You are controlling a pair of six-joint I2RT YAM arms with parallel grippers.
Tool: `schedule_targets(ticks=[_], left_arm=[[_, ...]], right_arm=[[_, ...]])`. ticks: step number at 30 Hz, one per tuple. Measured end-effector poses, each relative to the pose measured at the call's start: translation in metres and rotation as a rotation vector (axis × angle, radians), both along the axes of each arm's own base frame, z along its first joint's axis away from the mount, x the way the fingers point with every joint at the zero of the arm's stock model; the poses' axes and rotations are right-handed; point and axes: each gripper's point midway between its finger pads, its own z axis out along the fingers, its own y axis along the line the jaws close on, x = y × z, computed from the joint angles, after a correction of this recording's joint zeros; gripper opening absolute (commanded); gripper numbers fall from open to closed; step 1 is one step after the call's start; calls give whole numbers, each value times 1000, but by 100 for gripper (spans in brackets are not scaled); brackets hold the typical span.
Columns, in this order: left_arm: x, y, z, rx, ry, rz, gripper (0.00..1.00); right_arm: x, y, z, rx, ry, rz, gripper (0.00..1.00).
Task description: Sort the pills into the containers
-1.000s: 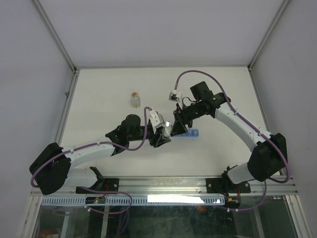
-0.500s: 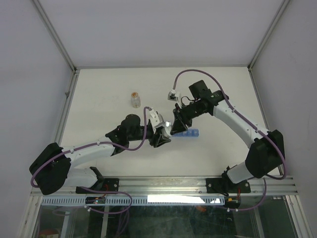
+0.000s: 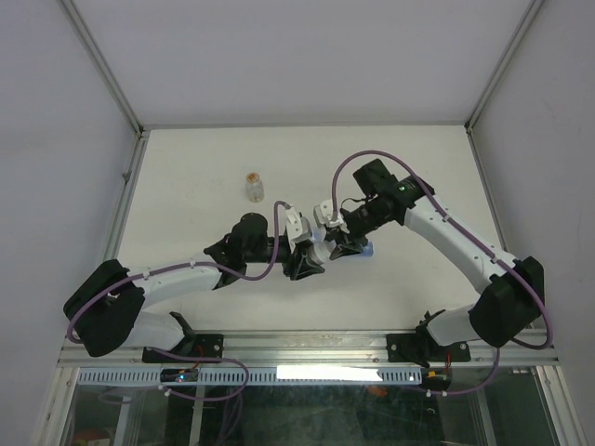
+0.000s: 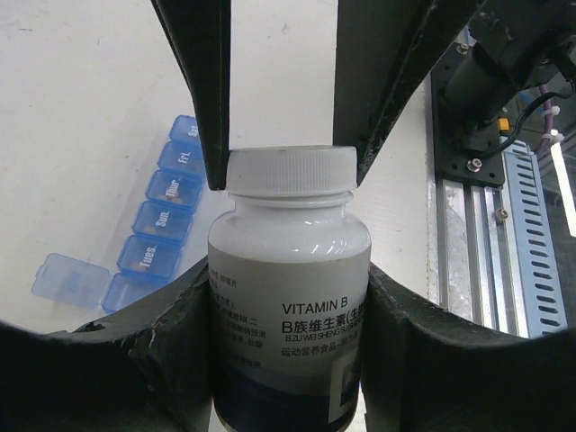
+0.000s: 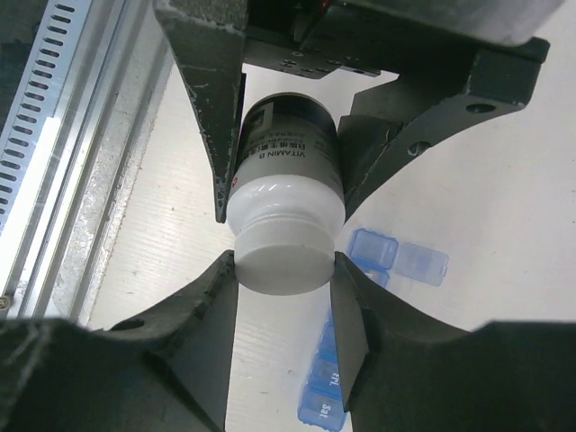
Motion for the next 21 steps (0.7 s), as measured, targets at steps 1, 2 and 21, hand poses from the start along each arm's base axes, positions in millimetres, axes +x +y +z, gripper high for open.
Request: schedule_targets(ticks=[1, 2, 21], left_arm=[[1, -1, -1, 1, 1, 0, 0], [1, -1, -1, 1, 1, 0, 0], [7, 2, 11, -16, -27, 49, 0]], right_arm=[[1, 0, 0, 0, -7, 2, 48], [1, 0, -1, -2, -7, 1, 65], [4, -11, 34, 64, 432, -404, 86]])
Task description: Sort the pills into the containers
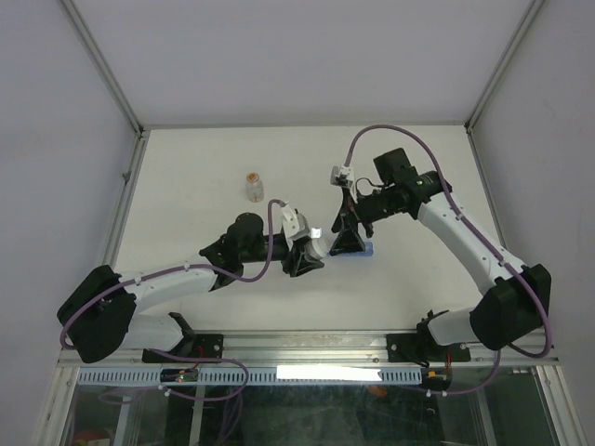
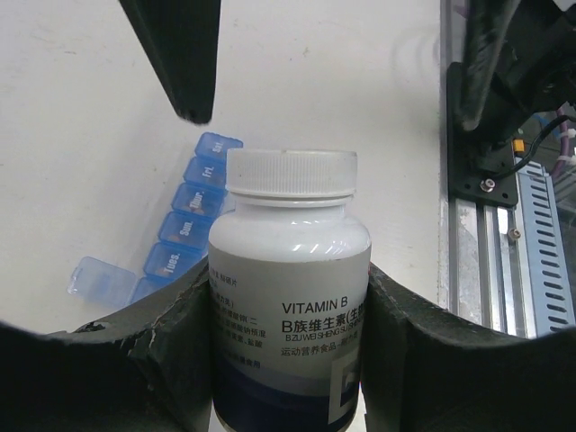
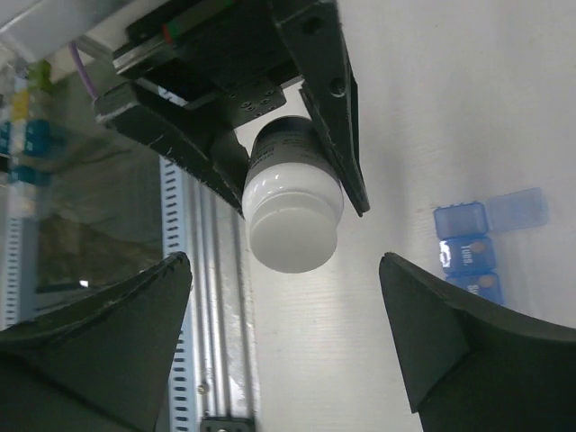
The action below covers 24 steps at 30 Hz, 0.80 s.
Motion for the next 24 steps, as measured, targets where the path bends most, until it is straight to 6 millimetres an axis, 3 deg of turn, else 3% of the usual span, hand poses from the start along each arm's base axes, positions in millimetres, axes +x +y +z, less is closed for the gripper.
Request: schedule_targets(ticks=[6, 16, 24], left_arm=[[2, -1, 11, -31, -18, 21, 0], [6, -1, 10, -27, -18, 41, 0], [6, 0, 10, -25, -18, 43, 0]], right_arm=[[2, 11, -8, -40, 208, -70, 83], [-9, 22, -11, -82, 220, -64, 68], [-6, 20, -14, -102, 209, -81, 67]])
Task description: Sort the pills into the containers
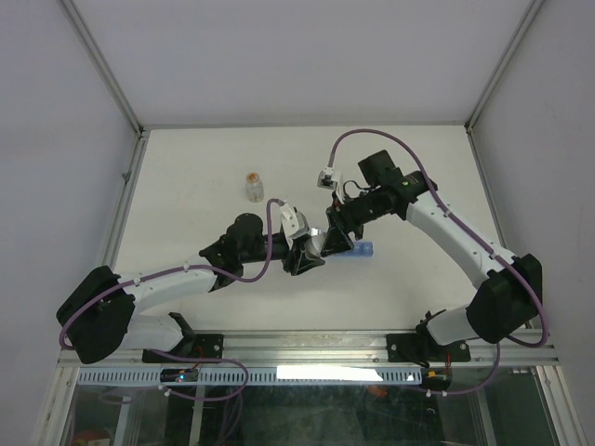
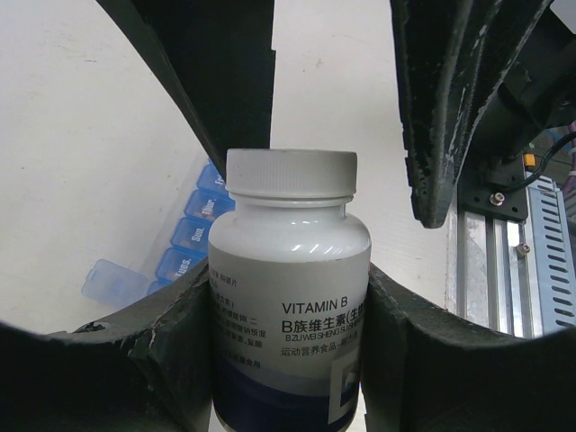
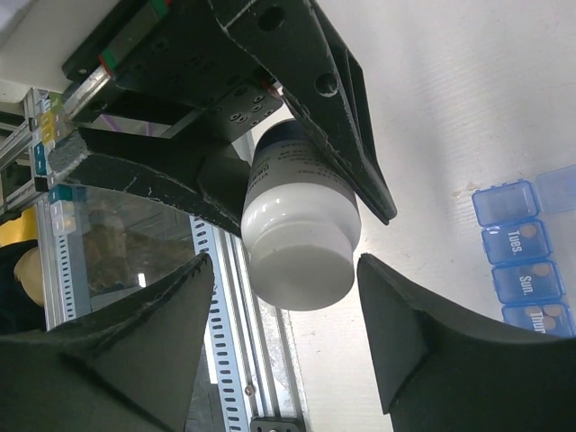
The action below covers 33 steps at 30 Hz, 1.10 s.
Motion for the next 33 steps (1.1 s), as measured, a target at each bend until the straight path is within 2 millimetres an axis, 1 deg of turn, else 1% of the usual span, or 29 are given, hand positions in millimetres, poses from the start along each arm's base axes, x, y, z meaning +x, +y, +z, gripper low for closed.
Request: schedule_targets(ticks=[5, 11, 20, 21, 28, 32, 33], left_arm=[[0, 0, 0, 0, 0, 0, 0], [0, 0, 0, -1, 0, -1, 0], [-3, 0, 2, -5, -5, -6, 0], [-3, 1, 2, -5, -5, -5, 0], [-5, 2, 1, -4, -4, -6, 0], [-5, 2, 1, -5, -4, -7, 0], [-5, 2, 1, -5, -4, -8, 0]], right_arm=[[2, 1, 5, 6, -13, -1, 65], [6, 3, 11, 15, -37, 0, 53], [5, 0, 11, 3, -37, 4, 52], [5, 0, 11, 3, -40, 7, 47], [6, -1, 9, -7, -49, 20, 27], [6, -2, 9, -3, -75, 45, 10], [5, -2, 9, 1, -88, 58, 0]])
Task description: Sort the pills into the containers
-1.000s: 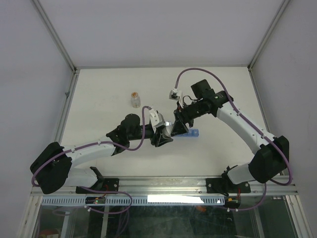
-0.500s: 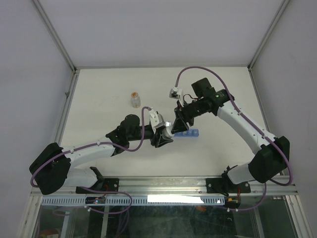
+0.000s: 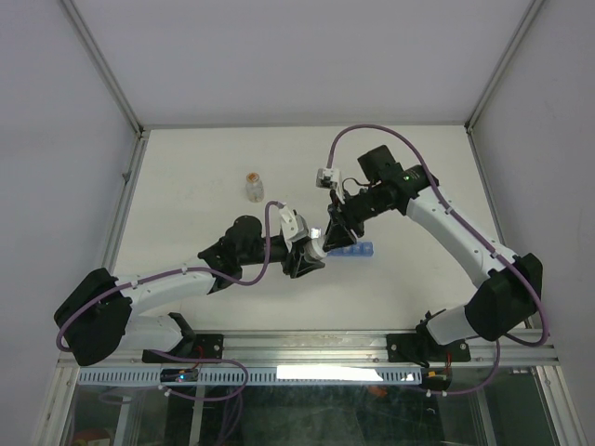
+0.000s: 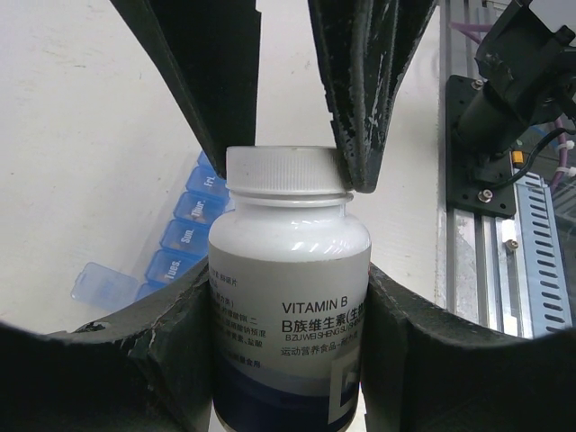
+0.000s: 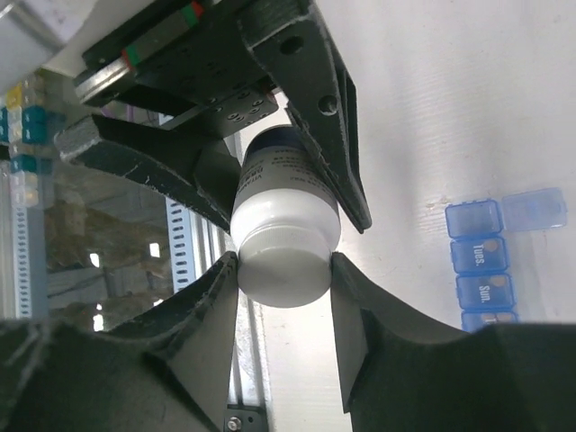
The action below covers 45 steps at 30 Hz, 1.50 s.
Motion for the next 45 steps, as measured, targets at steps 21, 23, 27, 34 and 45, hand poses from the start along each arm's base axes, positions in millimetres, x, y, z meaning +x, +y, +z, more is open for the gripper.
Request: schedule_targets(ticks=[21, 23, 27, 34, 45], left_arm=[[-16, -1, -5, -9, 40, -73, 0], [-17, 0, -9, -4, 45, -73, 0], [-17, 1, -9, -3, 45, -74, 0], [-17, 1, -8, -6, 42, -74, 0], [-17, 1, -3, -16, 32, -70, 0]], right_arm=[[-2, -6, 3, 143, -479, 392, 93], [-1, -9, 4, 133, -455, 361, 94], [4, -19, 12, 134, -394, 255, 94], [-1, -25, 14, 132, -140, 63, 93], [-19, -1, -5, 0, 23, 10, 85]])
